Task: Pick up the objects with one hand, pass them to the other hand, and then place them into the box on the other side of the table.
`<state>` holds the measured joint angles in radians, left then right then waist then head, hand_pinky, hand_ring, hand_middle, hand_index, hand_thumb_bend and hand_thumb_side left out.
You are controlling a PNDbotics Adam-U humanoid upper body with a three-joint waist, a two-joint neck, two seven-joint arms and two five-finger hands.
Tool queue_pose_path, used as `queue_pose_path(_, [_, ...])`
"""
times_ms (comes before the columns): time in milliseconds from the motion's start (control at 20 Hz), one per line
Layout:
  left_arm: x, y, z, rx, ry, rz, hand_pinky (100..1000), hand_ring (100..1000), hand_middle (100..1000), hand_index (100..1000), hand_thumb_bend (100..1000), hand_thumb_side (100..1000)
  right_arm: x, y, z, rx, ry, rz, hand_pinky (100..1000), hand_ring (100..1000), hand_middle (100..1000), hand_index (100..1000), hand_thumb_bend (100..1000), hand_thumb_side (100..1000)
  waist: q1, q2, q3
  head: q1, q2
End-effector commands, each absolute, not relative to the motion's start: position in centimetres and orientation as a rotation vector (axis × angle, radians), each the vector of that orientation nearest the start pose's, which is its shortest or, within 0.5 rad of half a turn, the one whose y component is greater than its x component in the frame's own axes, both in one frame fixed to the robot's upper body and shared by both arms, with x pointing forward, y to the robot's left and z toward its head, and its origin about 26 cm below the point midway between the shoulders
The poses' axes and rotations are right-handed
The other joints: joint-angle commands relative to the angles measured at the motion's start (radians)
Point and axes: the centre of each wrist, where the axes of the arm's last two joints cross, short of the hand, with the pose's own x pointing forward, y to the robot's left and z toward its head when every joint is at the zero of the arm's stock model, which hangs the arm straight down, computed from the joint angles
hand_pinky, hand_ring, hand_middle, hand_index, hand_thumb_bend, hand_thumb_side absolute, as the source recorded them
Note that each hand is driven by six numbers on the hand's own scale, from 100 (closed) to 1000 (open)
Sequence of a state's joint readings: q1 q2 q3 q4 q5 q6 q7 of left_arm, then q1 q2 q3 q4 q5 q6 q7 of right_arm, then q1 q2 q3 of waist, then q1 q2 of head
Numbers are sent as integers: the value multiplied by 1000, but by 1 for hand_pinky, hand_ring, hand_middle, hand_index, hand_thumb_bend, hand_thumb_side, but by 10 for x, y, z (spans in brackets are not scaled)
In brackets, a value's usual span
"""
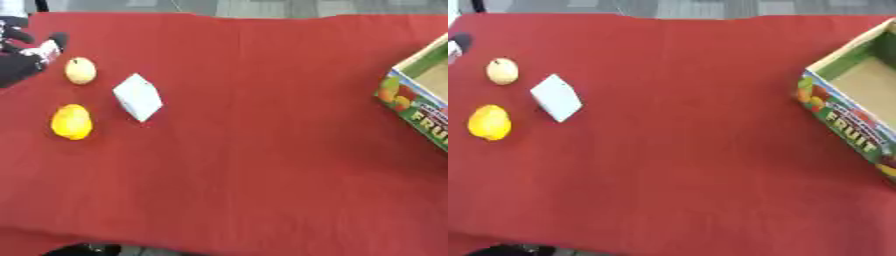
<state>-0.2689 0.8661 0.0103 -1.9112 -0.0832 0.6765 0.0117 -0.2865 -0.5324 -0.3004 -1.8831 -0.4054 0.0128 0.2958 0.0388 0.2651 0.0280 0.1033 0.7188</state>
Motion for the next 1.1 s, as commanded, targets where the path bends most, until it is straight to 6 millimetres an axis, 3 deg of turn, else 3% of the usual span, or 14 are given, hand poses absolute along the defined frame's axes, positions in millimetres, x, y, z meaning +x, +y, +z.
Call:
queue_pose_path(50, [292, 350, 264, 950, -1382, -624, 800, 742, 747, 892, 513, 522, 295, -371, 251, -1, -2245, 468, 935, 1000, 979, 969, 100, 558, -1, -21, 0, 0, 3])
queue_pose_path(700, [294, 351, 272, 936, -1186, -874, 836, 791, 778, 883, 665, 424, 308, -334, 259, 173, -2186, 774, 937, 1000, 1000, 986, 100, 550, -12, -24, -9, 22, 16])
queue_pose_path(1100, [294, 350, 275, 924, -1091, -996, 847, 810, 789, 880, 701, 391, 318, -314, 257, 271, -2134, 928, 935, 1000, 997, 983, 100, 555, -16, -26, -11, 20, 20])
